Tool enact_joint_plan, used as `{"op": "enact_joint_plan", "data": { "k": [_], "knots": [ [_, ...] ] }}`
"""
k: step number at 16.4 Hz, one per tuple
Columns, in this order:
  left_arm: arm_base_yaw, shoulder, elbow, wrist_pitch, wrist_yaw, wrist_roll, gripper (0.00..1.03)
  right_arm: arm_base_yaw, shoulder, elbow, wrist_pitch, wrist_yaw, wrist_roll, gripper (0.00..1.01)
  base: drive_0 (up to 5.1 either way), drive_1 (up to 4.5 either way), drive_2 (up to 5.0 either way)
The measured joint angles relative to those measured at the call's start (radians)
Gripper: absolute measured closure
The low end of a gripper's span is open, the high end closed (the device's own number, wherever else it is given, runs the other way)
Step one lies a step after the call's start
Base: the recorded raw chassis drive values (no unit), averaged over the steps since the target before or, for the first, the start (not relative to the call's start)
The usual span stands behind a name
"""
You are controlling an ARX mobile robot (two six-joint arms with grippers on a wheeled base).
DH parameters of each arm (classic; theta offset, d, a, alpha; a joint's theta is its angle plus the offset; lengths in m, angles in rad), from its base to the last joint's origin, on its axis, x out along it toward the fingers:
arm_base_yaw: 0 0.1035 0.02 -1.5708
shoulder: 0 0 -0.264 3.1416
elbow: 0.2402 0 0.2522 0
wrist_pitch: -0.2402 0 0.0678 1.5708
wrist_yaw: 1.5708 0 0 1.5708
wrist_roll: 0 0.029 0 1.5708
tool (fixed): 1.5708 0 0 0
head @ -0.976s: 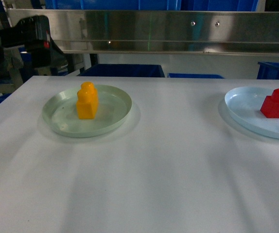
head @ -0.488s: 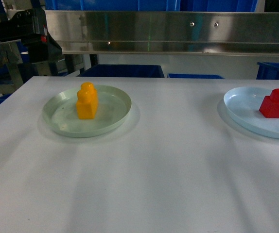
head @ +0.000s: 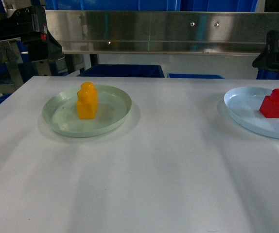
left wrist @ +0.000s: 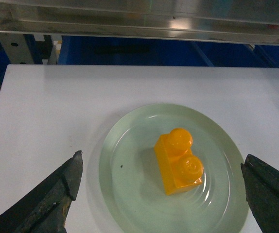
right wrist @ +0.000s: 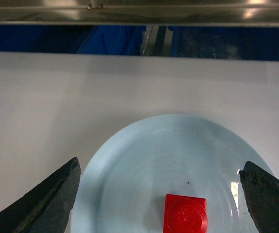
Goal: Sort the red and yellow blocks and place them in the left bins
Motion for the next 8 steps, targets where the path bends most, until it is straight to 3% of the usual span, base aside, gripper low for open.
{"op": "enact_joint_plan", "data": {
  "k": [6, 8],
  "knots": [
    [0.0, 0.0, 0.0, 0.0, 0.0, 0.0, 0.05, -0.001, 0.085, 0.053, -0.05, -0.006, 0.0, 0.03, 0.0, 0.0, 0.0],
    [0.0, 0.0, 0.0, 0.0, 0.0, 0.0, 0.05, -0.001, 0.116, 0.046, -0.062, -0.031, 0.0, 0.03, 0.0, 0.0, 0.0]
  ]
}}
